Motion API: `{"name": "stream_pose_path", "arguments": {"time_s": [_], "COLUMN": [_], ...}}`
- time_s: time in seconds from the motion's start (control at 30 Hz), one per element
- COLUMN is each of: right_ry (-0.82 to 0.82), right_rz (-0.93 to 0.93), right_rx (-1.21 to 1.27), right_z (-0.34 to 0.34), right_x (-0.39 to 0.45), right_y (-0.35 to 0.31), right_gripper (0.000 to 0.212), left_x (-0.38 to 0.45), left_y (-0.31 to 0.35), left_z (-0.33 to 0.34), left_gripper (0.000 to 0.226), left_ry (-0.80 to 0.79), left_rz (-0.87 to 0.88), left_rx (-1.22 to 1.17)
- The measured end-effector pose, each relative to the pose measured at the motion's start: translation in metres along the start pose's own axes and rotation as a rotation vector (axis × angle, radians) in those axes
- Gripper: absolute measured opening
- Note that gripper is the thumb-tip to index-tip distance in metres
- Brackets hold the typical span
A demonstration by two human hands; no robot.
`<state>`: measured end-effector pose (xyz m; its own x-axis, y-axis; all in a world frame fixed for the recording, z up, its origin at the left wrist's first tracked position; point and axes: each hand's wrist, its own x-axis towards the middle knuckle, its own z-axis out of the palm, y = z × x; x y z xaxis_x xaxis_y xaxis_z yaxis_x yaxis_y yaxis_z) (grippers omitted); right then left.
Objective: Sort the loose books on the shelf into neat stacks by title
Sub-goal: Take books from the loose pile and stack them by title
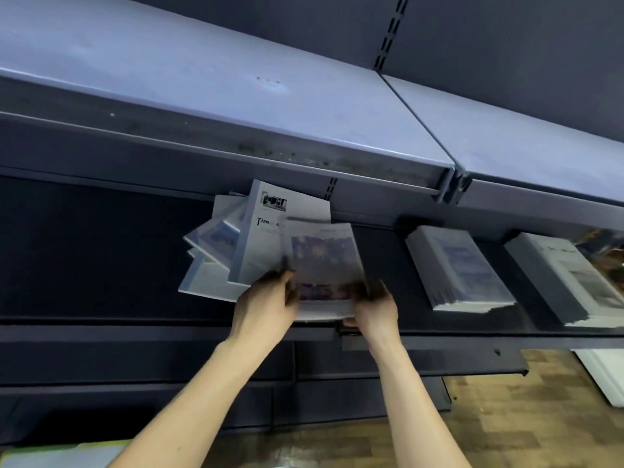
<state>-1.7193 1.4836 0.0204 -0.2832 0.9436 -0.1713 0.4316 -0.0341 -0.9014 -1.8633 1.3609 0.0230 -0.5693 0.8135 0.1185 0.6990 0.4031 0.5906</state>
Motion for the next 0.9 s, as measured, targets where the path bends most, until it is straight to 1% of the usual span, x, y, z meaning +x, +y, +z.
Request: {"name": "stream_pose_path", "arguments": {"time_s": [0.13,0.3,0.4,0.5,0.6,0.77,0.9], "right_ry": [0.08,0.146,0.163,0.172,0.196,0.229,0.242], "right_rz": [-0.069,-0.072,-0.061,-0.042,-0.026,-0.016,-0.025], "right_rx": [-0.014,0.141,0.203,0.249,0.294,0.321,0.349], "right_z": [-0.019,-0.046,-0.062,-0.081,-0.1,-0.136,-0.168], "right_x": [-0.002,-0.003,-0.001,0.001,0.005,0.013,0.02], "right_y": [0.004,0.009,0.011,0.012,0.019,0.03,0.038], "right_gripper": [0.018,0.027,0.027,0.029,0.02,0.023,0.023], "left_x": [0.006,0.009,0.012,0.017,0.022,0.023,0.023], "left_y": [-0.003,0.008,0.021,0.037,0.053,0.089,0.124], "left_z": [-0.001,0.007,0.015,0.026,0.04,0.065,0.081], "left_gripper": [0.033,0.034,0.036,0.034,0.034,0.051,0.054], "left_ry": [0.05,0.083,0.082,0.073,0.071,-0.027,-0.052], "left_rz": [-0.003,0.048,0.089,0.167,0.223,0.166,0.166], "left_rx": [0.029,0.078,0.098,0.156,0.187,0.203,0.219]}}
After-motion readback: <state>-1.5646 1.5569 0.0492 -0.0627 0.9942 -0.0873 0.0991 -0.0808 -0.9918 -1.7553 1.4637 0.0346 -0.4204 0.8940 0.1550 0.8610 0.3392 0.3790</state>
